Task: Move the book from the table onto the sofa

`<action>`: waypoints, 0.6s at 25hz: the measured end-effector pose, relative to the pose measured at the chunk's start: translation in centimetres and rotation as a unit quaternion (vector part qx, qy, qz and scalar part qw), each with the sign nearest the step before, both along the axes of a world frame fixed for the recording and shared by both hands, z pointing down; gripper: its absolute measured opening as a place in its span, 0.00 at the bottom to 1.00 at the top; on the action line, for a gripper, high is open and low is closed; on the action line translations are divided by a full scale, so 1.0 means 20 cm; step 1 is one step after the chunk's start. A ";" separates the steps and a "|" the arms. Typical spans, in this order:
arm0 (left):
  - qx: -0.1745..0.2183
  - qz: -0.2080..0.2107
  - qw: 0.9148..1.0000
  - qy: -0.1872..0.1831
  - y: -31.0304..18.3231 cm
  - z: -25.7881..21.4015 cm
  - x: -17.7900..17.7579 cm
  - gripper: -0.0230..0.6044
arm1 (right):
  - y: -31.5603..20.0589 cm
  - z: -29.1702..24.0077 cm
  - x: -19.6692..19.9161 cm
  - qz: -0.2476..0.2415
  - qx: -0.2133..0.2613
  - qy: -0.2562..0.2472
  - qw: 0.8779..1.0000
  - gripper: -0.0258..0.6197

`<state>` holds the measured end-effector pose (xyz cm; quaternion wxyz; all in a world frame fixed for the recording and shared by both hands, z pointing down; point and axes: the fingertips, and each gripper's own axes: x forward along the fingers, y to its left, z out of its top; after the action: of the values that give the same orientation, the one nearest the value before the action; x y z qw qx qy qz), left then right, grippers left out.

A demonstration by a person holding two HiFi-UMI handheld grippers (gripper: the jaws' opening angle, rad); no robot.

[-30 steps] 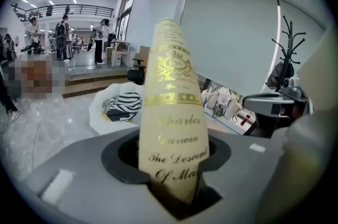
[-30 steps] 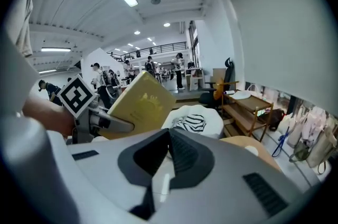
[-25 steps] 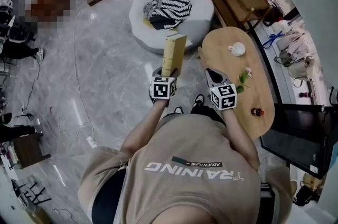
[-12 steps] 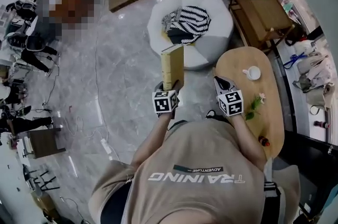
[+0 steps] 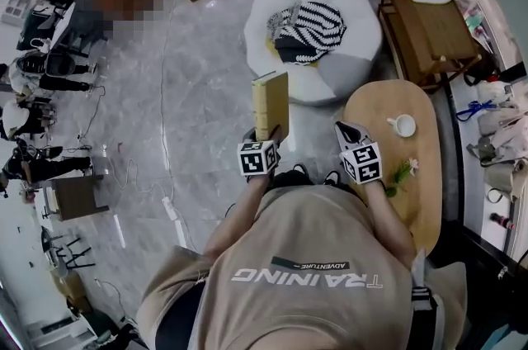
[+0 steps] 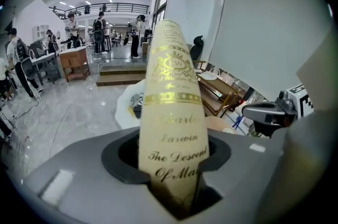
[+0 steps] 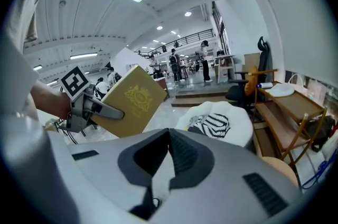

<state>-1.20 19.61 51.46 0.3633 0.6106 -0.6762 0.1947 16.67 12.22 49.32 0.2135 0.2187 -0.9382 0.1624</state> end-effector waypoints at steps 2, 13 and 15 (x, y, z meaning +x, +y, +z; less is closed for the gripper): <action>-0.003 -0.005 1.000 0.002 -0.02 0.00 -0.04 0.38 | -0.01 0.01 -0.04 -0.004 -0.005 -0.004 1.000 0.04; -0.011 0.019 0.999 0.035 -0.35 0.10 -0.34 0.38 | -0.32 -0.03 -0.30 0.029 0.001 0.005 1.000 0.04; -0.008 0.030 0.999 0.034 -0.43 0.09 -0.41 0.38 | -0.39 -0.06 -0.37 0.042 0.007 0.009 0.999 0.04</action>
<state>-9.50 11.04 53.16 0.3850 0.6339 -0.6435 0.1895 9.28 4.35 48.20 0.2130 0.2612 -0.9273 0.1630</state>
